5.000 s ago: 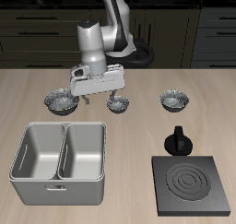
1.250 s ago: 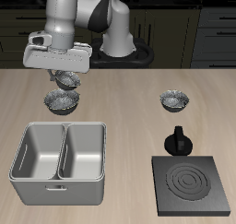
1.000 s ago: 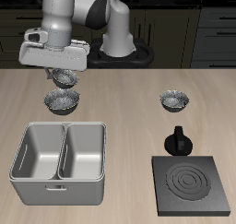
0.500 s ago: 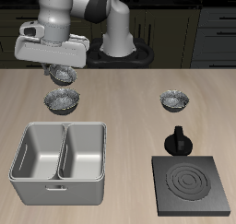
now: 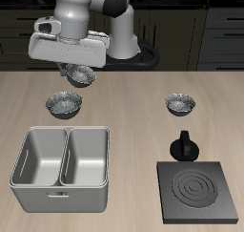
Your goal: Turn off the stove and place the smallest bowl in the left side of the drainer and the medium bowl in the right side
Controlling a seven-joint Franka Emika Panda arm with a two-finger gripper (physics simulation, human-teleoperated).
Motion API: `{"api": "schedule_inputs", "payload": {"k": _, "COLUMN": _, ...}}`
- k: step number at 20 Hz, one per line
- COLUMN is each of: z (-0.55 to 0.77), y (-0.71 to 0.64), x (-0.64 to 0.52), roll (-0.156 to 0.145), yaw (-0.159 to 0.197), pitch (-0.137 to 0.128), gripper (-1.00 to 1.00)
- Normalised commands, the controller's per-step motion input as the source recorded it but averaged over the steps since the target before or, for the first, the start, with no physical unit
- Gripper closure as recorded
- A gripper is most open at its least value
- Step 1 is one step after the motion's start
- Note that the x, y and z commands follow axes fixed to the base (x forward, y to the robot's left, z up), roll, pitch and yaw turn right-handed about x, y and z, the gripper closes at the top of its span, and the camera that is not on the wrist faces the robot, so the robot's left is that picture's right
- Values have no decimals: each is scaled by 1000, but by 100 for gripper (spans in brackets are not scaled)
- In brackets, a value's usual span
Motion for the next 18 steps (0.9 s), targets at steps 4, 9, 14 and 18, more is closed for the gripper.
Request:
{"api": "schedule_inputs", "payload": {"k": 4, "z": 196, "y": 90, "x": 323, "roll": 11, "yaw": -8, "pitch": 1, "gripper": 100}}
{"api": "schedule_inputs", "payload": {"k": 9, "z": 84, "y": -14, "x": 258, "roll": 6, "yaw": -16, "pitch": -2, "gripper": 100}}
{"api": "schedule_inputs", "payload": {"k": 14, "z": -97, "y": -33, "x": 478, "roll": 1, "yaw": -16, "pitch": 28, "gripper": 100}}
{"api": "schedule_inputs", "payload": {"k": 18, "z": -75, "y": -14, "x": 357, "roll": -20, "yaw": -12, "pitch": 25, "gripper": 100}}
